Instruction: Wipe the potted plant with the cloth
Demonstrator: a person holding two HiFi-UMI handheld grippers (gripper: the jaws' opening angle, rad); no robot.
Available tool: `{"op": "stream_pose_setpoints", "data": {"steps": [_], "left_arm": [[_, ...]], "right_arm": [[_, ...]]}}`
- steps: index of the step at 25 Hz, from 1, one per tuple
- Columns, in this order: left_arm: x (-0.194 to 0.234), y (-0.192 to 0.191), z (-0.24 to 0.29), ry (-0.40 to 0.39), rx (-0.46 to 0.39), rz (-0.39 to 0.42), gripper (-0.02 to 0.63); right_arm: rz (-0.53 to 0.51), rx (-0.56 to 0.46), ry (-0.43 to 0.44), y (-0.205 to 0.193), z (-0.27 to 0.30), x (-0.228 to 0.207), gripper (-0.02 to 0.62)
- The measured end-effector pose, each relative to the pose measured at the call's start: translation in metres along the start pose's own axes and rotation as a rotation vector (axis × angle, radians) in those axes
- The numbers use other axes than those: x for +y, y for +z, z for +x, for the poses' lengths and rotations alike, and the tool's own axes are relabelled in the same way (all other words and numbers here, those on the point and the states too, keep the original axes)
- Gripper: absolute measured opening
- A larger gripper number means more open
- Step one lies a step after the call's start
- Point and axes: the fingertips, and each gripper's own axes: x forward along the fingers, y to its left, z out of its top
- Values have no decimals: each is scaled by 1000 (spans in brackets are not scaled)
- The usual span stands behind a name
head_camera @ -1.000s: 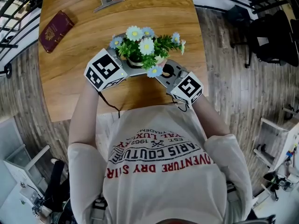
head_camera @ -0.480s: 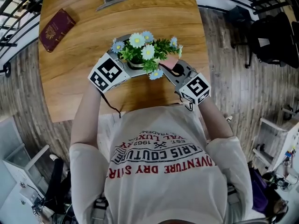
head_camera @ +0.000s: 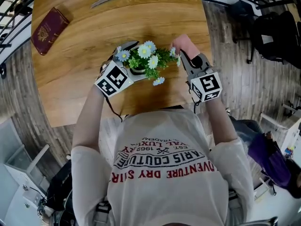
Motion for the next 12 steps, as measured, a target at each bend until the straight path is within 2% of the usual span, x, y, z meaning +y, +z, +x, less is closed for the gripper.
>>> {"op": "stream_pose_setpoints", "data": {"steps": [4, 12], "left_arm": [[-1, -28, 21, -23, 30, 9, 557], [8, -54, 50, -48, 52, 32, 557]], "right_arm": [[0, -8, -55, 0, 5, -14, 37], [-2, 10, -62, -9, 21, -19, 37]]}}
